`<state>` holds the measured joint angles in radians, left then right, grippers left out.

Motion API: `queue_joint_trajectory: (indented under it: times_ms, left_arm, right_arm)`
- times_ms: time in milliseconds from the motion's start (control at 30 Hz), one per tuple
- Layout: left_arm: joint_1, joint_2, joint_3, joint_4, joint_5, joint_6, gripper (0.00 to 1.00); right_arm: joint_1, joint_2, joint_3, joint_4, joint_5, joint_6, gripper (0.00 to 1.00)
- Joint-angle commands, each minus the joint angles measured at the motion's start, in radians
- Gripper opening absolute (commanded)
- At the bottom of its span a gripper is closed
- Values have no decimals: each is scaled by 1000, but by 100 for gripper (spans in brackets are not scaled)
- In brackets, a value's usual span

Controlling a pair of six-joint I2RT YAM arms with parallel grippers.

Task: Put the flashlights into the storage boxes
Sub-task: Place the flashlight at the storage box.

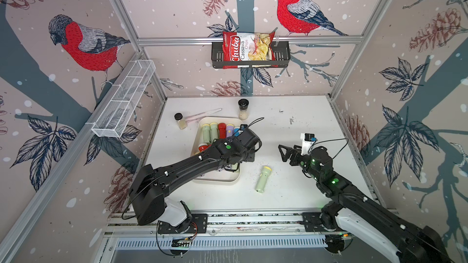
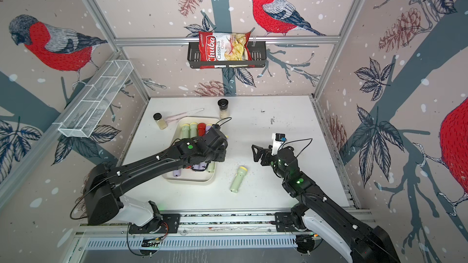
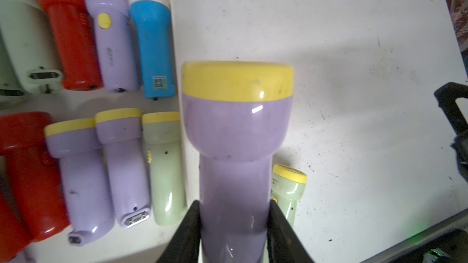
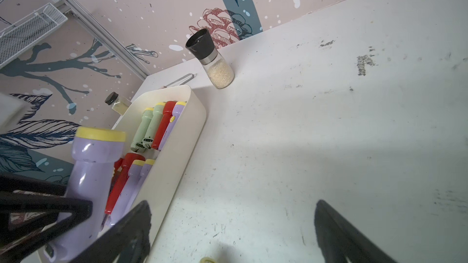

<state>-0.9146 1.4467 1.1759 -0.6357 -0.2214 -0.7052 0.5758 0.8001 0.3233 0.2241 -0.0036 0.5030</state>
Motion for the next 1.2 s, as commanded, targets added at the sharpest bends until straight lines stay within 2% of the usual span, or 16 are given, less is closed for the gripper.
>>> queue_joint_trajectory:
  times_ms: [0,300,467,833,1167]
  left_arm:
    - [48,-45,-22,-54,-59,30,16]
    - [245,-203,-173,23,23,105,17]
    - [359,-210,-242,65,98,150,19]
    - [458,-85,-251,157,145,240,21]
    - [560,125,-96,206,192,275,22]
  right_arm:
    - [1,25,15,61,-53,-3,100]
    - [19,74,37,120,-111,-20,100]
    - [37,99,55,124,-118,-32,100]
    - [54,129,71,119,-118,-41,100]
    - [57,132,78,110,-110,-50,99]
